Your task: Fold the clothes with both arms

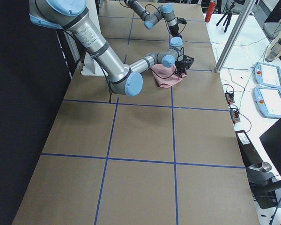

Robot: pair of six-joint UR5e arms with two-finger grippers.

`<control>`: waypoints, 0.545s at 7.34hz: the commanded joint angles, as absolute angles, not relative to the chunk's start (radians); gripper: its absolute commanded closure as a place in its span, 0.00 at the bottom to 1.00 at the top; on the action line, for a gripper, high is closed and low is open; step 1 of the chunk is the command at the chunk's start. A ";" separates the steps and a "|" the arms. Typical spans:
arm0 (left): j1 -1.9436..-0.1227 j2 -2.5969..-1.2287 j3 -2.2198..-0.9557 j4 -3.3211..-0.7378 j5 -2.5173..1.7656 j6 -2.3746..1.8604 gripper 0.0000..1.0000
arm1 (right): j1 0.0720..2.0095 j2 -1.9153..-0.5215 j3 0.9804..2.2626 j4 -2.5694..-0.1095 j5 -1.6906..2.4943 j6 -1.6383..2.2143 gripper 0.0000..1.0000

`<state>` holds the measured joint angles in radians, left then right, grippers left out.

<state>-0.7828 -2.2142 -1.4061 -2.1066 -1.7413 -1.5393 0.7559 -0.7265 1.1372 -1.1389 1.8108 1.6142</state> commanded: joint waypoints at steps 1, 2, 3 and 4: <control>-0.798 -2.209 -1.422 -2.111 -1.788 -1.525 0.00 | 0.799 -0.719 1.109 -1.135 1.833 1.582 0.00; -0.823 -2.188 -1.465 -2.105 -1.872 -1.516 0.00 | 0.836 -0.719 1.111 -1.138 1.885 1.539 0.00; -0.860 -2.127 -1.565 -2.096 -1.940 -1.421 0.00 | 0.892 -0.729 1.112 -1.153 1.946 1.460 0.00; -0.906 -2.052 -1.648 -2.091 -1.991 -1.338 0.00 | 0.963 -0.757 1.132 -1.190 2.020 1.353 0.00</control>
<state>-0.8560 -2.1314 -1.5471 -2.0980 -1.9191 -1.4333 0.8847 -0.7321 1.1160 -1.1562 1.9360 1.4670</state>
